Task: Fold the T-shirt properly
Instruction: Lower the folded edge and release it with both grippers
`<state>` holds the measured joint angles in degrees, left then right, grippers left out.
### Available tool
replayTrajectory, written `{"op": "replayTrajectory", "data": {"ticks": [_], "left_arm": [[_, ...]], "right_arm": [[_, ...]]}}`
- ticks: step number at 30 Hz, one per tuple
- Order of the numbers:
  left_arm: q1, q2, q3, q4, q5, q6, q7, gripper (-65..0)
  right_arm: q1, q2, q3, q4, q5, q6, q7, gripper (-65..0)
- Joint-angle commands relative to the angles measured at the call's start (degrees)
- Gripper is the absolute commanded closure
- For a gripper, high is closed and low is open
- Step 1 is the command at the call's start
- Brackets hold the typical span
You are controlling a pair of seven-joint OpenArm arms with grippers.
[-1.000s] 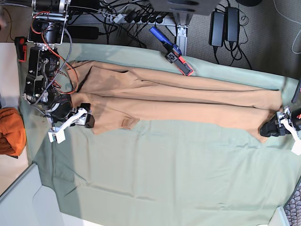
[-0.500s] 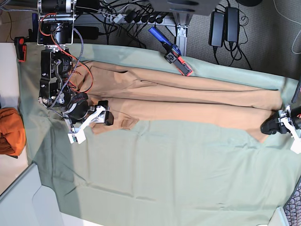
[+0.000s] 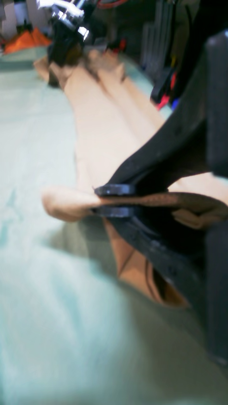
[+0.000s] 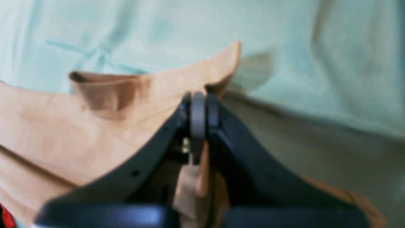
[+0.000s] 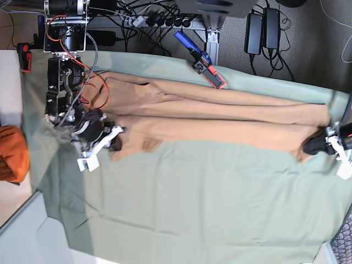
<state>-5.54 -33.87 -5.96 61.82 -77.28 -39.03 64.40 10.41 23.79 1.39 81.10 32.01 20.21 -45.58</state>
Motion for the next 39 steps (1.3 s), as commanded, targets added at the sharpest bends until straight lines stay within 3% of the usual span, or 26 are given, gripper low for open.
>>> {"op": "replayTrajectory", "data": {"ticks": [1, 14, 23, 28, 35, 39], "left_arm": [[-0.8, -1.6, -0.4, 0.9, -2.0, -1.0, 0.4, -1.3], [5.2, -5.6, -0.4, 12.1, -4.5, -1.0, 3.6, -1.5], [6.1, -6.3, -0.4, 13.5, -3.9, -1.0, 3.6, -2.5], [6.6, -6.3, -0.4, 13.5, -4.0, -1.0, 3.6, -10.8], [7.3, -6.3, -0.4, 13.5, -3.9, -1.0, 3.6, -12.6], [8.2, -6.3, -0.4, 13.5, -3.9, -1.0, 3.5, -27.2]], "right_arm": [[0.8, 0.8, 1.0, 2.1, 0.4, 5.8, 0.2, 0.0], [-10.8, 3.2, 2.5, 15.5, 0.3, 5.8, -1.7, 0.0], [-21.9, 3.2, 11.5, 23.1, 3.0, 6.1, -1.8, 0.0], [-26.4, 3.1, 13.6, 25.4, 3.1, 6.1, -1.8, 0.0], [-28.6, 3.1, 13.8, 27.0, 2.6, 6.1, -1.9, 0.0], [-28.6, 3.0, 13.8, 26.7, -0.2, 6.0, -1.9, 0.0]]}}
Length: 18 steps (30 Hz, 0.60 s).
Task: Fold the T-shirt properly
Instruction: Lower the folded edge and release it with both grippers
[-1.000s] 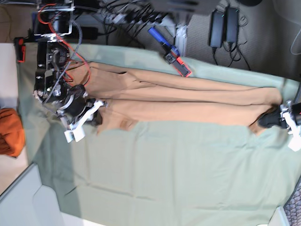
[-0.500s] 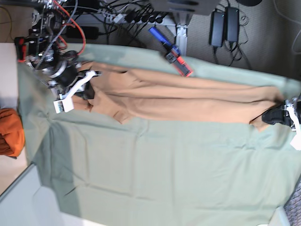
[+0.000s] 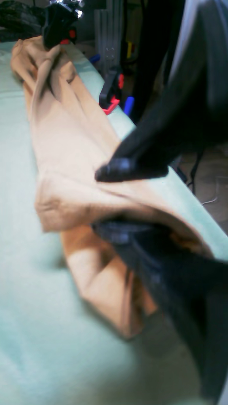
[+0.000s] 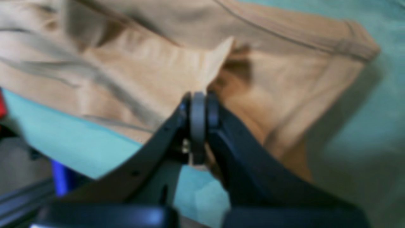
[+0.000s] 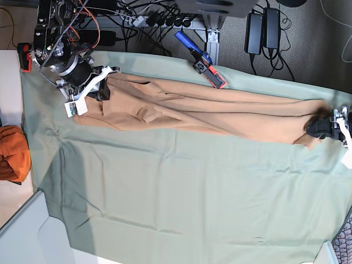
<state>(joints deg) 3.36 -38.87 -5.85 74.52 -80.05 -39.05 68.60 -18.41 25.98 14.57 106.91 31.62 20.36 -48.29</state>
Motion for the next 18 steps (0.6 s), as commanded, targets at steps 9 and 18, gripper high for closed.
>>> {"op": "replayTrajectory", "data": {"ticks": [9, 18], "left_arm": [[1.7, -1.3, -0.5, 0.8, 9.6, -1.0, -8.5, -34.9], [1.7, -1.0, -0.6, 0.7, 19.5, -0.7, -12.8, -34.9]], "right_arm": [[0.0, 0.6, 0.6, 0.9, 0.1, 5.8, 0.1, -32.9], [0.0, 0.5, 0.6, 0.9, 0.3, 5.8, 0.0, -32.9]]}}
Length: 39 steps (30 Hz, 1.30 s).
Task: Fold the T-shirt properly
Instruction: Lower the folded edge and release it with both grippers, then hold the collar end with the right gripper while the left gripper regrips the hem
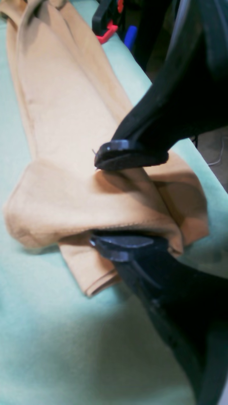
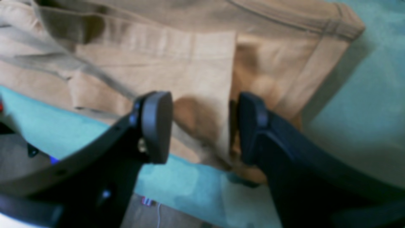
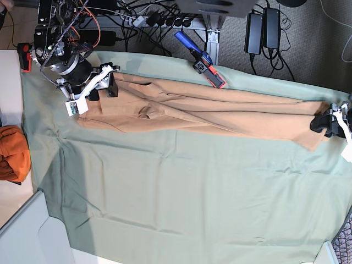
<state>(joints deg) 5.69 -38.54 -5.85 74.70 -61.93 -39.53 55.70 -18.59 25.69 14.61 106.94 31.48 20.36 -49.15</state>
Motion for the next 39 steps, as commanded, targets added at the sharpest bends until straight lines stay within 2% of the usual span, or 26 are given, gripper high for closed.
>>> {"op": "replayTrajectory", "data": {"ticks": [1, 4, 11, 16, 21, 24, 27, 32, 34, 39], "left_arm": [[-0.6, -1.3, -0.6, 0.6, 1.6, 0.0, 0.1, -34.9], [-0.6, -1.3, -0.6, 0.6, 5.0, 2.9, -1.2, -34.9], [-0.8, -1.3, -2.1, 0.8, 5.1, 3.1, -1.3, -34.9], [-0.8, -1.3, -6.1, 3.7, 2.1, 1.4, 0.5, -34.9], [-0.7, -2.3, -7.4, 7.3, -4.0, -0.5, 3.3, -34.9], [-0.7, -2.4, -7.4, 7.7, -3.0, -0.5, 2.7, -35.7], [-0.7, -2.3, -7.4, 7.7, 0.7, -0.5, 1.0, -39.4], [-0.7, -2.3, -7.4, 5.6, 4.9, -0.5, -0.9, -40.3], [-0.7, -2.3, -7.4, 3.5, 4.8, -0.5, -0.9, -43.7], [-0.5, -2.3, -7.4, -0.4, 1.2, -0.5, -0.5, -43.9]], "right_arm": [[0.1, 0.8, 0.6, 0.9, 0.4, 5.8, 0.9, -32.9], [0.1, 0.8, 0.6, 0.9, 0.4, 5.8, 0.9, -32.9], [0.1, 0.8, 0.6, 0.9, 0.4, 5.8, 0.9, -32.9], [0.1, 0.8, 0.6, 0.9, 0.4, 5.8, 0.9, -32.9], [0.1, 0.8, 0.6, 0.9, 0.4, 5.8, 0.9, -32.9], [0.0, 0.8, 0.6, 0.9, 0.4, 5.8, 0.9, -32.9], [0.0, 0.8, 0.6, 0.9, 0.4, 5.8, 1.0, -32.9], [0.0, 0.8, 0.6, 0.9, 0.5, 5.8, 1.1, -32.9], [0.0, 0.8, 0.6, 0.9, 0.5, 5.8, 1.1, -32.9], [0.0, 0.8, 0.6, 0.9, 0.5, 5.8, 1.1, -32.9]]}}
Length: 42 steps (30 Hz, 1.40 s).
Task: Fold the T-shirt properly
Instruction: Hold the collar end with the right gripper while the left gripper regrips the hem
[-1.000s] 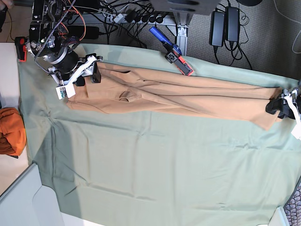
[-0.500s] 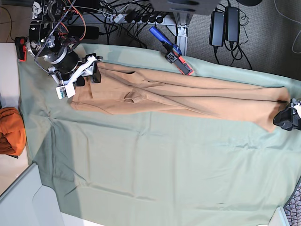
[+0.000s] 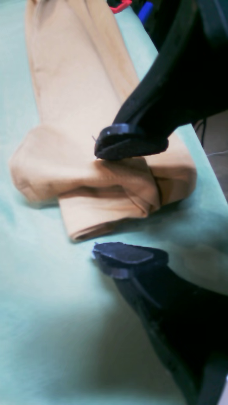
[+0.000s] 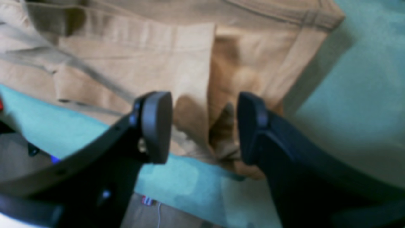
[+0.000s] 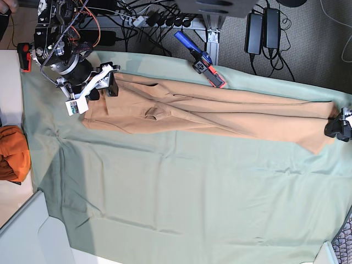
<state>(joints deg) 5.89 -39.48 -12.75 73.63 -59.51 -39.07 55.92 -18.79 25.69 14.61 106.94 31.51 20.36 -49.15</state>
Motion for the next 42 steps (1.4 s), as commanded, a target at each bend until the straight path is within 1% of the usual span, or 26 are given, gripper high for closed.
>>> {"op": "replayTrajectory", "data": {"ticks": [1, 6, 8, 13, 17, 22, 28, 29, 30, 32, 33, 35, 39, 42], "left_arm": [[-0.7, -1.3, -0.5, 0.4, -1.2, -0.9, -0.7, -43.9], [0.1, -1.0, -0.5, 0.4, -1.4, -0.9, -0.4, -43.9], [1.0, -0.8, -0.4, 0.4, -2.8, -0.9, -0.1, -43.9], [3.3, 1.0, -0.3, 0.4, -3.9, -0.9, 0.2, -43.9], [3.3, 2.4, -0.3, 0.4, -7.1, -0.9, 0.5, -43.8], [3.3, 3.5, -0.3, 0.4, -13.7, -0.9, 2.5, -43.8], [2.8, 4.4, -0.3, 0.4, -14.0, -0.9, 1.6, -43.1], [2.7, 4.4, -0.3, 0.4, -14.1, -0.9, 1.0, -40.3], [2.6, 4.4, -0.3, 0.4, -14.0, -0.9, 0.6, -34.4], [2.5, 4.4, -0.3, 0.4, -14.0, -0.9, -0.1, -17.6], [2.5, 4.4, -0.3, 0.4, -14.0, -0.9, -0.5, -10.6], [2.4, 4.4, -0.3, 0.4, -13.3, -0.9, -1.1, -0.5], [1.7, 4.6, -0.3, 0.4, -8.8, -0.9, -2.0, 0.0], [0.9, 4.5, -0.3, 0.4, -8.6, -0.9, -1.9, 0.0]], "right_arm": [[0.2, 0.8, 0.6, 0.9, 0.5, 5.8, 1.1, -32.9], [0.2, 0.8, 0.6, 0.9, 0.7, 5.8, 1.1, -32.9], [0.2, 0.8, 0.6, 0.9, 0.9, 5.8, 1.2, -32.9], [0.2, 0.8, 0.6, 0.9, 0.9, 5.8, 1.2, -32.9], [0.2, 0.8, 0.6, 0.9, 0.9, 5.8, 1.1, -32.9], [0.2, 0.8, 0.6, 0.9, 0.9, 5.8, 1.1, -32.9], [0.2, 0.8, 0.6, 0.9, 1.0, 5.8, 1.1, -32.9], [0.2, 0.8, 0.6, 0.9, 1.1, 5.8, 1.1, -32.9], [0.2, 0.8, 0.6, 0.9, 1.1, 5.8, 1.1, -32.9], [0.2, 0.8, 0.6, 0.9, 1.1, 5.8, 1.1, -32.9], [0.2, 0.8, 0.6, 0.9, 1.1, 5.8, 1.1, -32.9], [0.2, 0.8, 0.6, 0.9, 1.1, 5.8, 1.1, -32.9], [0.2, 0.8, 0.6, 0.9, 1.1, 5.8, 1.1, -32.9], [0.2, 0.8, 0.6, 0.9, 1.1, 5.8, 1.1, -32.9]]}}
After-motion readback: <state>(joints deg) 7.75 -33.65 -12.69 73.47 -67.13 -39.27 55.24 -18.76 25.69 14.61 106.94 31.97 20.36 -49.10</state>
